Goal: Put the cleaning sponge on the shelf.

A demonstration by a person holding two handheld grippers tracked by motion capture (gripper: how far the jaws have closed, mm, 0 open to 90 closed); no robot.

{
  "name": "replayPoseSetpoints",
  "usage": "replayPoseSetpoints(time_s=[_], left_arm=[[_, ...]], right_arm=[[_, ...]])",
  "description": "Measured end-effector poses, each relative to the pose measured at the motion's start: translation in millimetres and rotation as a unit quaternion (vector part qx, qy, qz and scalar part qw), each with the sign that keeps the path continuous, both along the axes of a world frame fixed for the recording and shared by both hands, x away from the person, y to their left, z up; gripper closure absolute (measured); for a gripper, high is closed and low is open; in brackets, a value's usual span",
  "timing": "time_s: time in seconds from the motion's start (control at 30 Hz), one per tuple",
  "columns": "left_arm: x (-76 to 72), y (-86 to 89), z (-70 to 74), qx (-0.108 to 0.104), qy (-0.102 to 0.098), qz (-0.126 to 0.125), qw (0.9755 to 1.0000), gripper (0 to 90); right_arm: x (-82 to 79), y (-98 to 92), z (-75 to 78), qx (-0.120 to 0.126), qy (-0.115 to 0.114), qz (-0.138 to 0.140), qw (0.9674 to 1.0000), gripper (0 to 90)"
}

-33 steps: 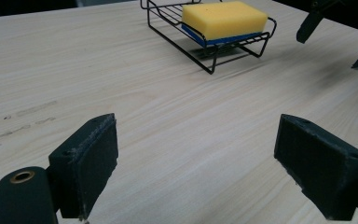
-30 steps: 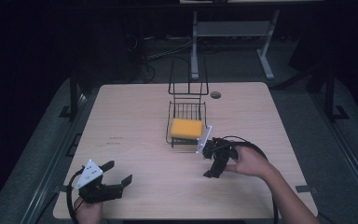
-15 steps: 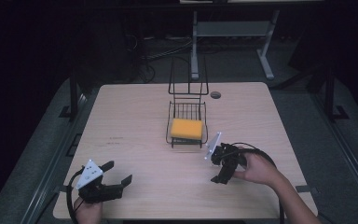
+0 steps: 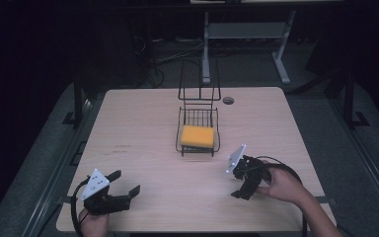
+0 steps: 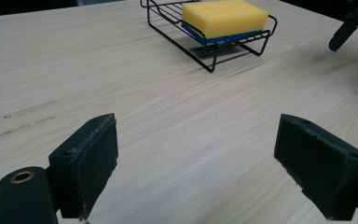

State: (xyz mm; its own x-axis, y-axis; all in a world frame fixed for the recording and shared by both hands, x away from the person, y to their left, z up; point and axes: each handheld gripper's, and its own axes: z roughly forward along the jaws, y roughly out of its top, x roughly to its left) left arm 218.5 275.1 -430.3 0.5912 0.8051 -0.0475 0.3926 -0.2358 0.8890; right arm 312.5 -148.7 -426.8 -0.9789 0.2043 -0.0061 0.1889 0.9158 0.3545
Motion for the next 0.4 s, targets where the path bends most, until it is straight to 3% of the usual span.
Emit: replayPoseSetpoints(time_s=[0.4], left_arm=[[1.4, -0.6, -0.7, 0.000, 0.002, -0.001, 1.0000, 12.8]], right_arm=[[-20.2, -20.4, -4.1, 0.012, -0.016, -0.018, 0.9996, 15.9]])
